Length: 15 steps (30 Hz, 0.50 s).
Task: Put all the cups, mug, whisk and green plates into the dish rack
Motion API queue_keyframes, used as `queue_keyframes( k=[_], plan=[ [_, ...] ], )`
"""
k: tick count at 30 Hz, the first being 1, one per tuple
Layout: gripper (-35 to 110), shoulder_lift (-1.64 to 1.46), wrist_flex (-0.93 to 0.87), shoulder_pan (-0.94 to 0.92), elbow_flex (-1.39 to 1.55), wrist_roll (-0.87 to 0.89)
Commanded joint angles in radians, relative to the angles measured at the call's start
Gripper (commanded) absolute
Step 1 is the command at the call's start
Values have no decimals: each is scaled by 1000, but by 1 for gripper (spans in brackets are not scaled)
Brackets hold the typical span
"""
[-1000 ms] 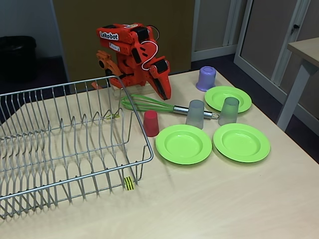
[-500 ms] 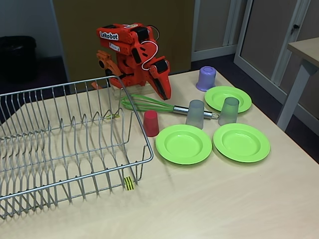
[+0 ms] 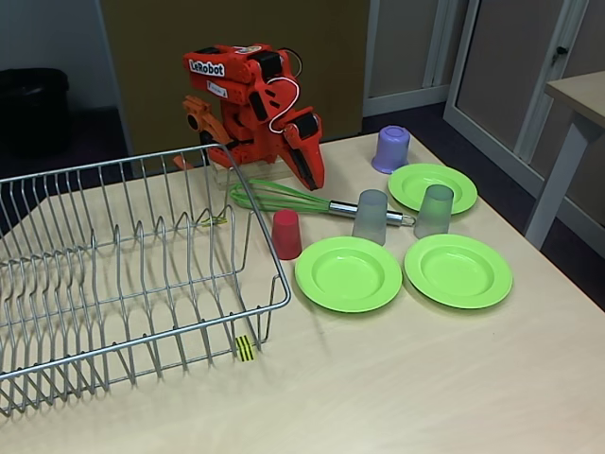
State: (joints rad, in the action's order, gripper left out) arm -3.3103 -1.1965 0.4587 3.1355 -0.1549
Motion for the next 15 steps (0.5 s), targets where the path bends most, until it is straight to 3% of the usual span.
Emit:
queue_keyframes(
  k=[1,6,9,15],
  plan=[
    [0,-23,37,6,6,-54],
    [0,-23,156,5,6,29],
    [0,-21,256,0,-3,-23],
    [0,-20,250,-14,-63,-78]
  ],
)
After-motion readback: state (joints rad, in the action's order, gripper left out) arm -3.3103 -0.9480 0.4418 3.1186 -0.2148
